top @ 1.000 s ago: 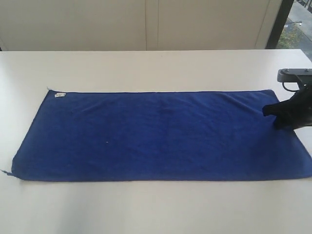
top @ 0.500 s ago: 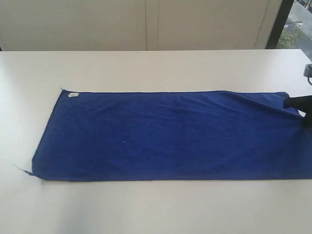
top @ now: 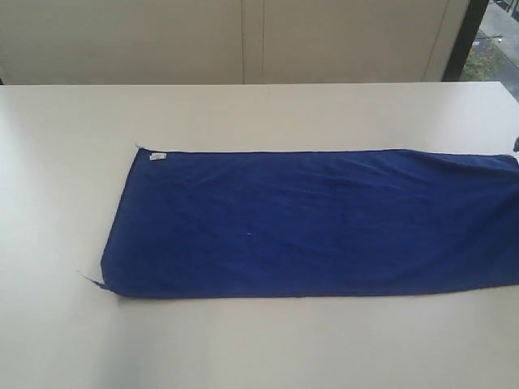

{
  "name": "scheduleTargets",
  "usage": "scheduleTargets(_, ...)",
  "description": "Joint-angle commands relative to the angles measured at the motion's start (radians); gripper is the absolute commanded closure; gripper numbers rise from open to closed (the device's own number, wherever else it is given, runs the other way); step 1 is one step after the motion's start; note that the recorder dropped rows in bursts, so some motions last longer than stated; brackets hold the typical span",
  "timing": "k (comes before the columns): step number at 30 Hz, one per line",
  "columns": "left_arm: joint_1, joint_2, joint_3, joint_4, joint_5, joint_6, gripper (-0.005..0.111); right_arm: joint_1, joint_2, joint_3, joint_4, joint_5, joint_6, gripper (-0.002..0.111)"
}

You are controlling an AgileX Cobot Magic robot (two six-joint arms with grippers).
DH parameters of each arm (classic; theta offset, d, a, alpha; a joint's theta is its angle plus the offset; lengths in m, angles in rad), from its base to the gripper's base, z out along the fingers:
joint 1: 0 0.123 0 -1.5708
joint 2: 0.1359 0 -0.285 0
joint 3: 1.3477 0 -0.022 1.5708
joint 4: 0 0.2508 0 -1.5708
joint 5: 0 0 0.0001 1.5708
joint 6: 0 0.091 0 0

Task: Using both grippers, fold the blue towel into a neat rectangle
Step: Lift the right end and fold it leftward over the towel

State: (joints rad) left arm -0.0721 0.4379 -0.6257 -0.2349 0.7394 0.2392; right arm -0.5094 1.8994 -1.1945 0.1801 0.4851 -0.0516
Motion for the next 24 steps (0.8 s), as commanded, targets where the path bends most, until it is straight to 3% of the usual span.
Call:
scheduleTargets(1,0.0,-0.007,0.007,-0.003,0.009,-0.008,0.107,0.012,-0.096,-0.034,0.04,-0.002,0.004,0.108)
scheduleTargets(9,0.0,-0.007,0.007,-0.003,0.009,-0.008,0.107,0.168,-0.251,-0.051,0.071,0.03,-0.008,0.108)
scheduleTargets(24,0.0,-0.007,0.007,-0.003,0.009,-0.008,0.107,0.698,-0.29,-0.051,0.071,-0.032,-0.023,0.108)
